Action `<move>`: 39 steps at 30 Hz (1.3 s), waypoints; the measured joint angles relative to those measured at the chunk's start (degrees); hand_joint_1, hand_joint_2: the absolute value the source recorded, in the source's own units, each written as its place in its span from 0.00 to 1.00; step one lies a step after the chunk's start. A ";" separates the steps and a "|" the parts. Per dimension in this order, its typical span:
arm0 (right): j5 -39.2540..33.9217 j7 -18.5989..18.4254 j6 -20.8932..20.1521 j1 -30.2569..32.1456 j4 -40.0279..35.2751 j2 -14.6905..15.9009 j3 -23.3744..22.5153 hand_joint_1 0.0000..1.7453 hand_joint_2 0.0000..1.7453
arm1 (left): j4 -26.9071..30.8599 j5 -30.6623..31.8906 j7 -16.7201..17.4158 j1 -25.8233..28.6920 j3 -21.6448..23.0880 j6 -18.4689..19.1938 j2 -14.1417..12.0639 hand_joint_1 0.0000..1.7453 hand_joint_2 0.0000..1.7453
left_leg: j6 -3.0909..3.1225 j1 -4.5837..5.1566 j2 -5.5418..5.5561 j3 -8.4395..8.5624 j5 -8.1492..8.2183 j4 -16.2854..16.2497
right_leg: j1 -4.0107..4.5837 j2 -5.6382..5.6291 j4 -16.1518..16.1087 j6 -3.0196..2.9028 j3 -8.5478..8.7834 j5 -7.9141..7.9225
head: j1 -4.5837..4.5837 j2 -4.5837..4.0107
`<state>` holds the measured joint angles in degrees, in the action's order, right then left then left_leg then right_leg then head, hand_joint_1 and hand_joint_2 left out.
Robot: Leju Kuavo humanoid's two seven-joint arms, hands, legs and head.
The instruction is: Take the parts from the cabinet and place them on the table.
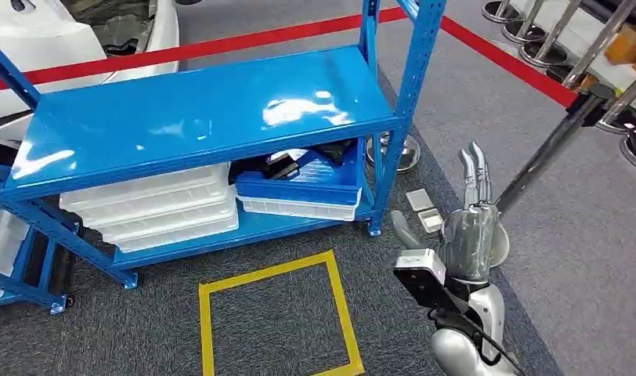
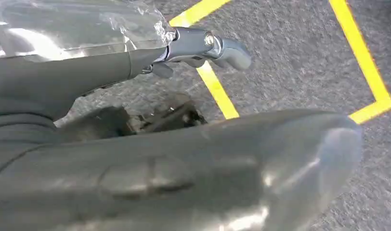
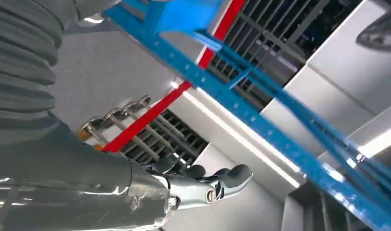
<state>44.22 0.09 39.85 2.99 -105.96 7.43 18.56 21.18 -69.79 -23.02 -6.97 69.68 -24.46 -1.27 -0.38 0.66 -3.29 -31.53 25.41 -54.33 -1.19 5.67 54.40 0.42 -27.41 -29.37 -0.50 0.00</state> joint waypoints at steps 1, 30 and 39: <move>-0.04 -0.11 0.00 -0.02 0.07 0.00 0.02 0.00 1.00 | -0.02 -0.02 0.00 0.14 0.00 -0.02 0.00 0.00 0.00 | 0.28 0.15 0.52 -0.01 0.11 0.00 | -0.13 0.52 -0.40 0.31 0.33 0.02 | -0.02 0.00; -38.22 5.25 0.09 2.60 35.84 -2.34 -6.62 0.00 0.00 | -0.20 -1.84 2.30 0.01 0.00 -0.17 0.28 0.00 0.00 | -0.70 -0.82 3.17 0.72 0.15 0.42 | -0.32 -5.27 -0.06 -0.14 -1.06 0.95 | 0.20 0.00; -52.42 8.76 -3.48 -1.61 63.39 -5.40 -6.03 0.00 1.00 | -0.18 -1.70 3.32 0.09 0.00 -0.50 0.17 0.00 0.00 | -0.24 -0.79 3.20 1.36 0.17 1.29 | -0.15 -4.83 -1.42 -1.45 0.10 0.94 | 1.44 0.00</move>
<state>-8.20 8.85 36.37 1.38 -42.58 2.03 12.53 21.00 -71.49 -19.69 -6.88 69.68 -24.96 -1.09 -0.62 -0.13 -0.09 -30.17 25.58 -53.04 -1.34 0.84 52.98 -1.02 -27.31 -28.43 0.94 0.00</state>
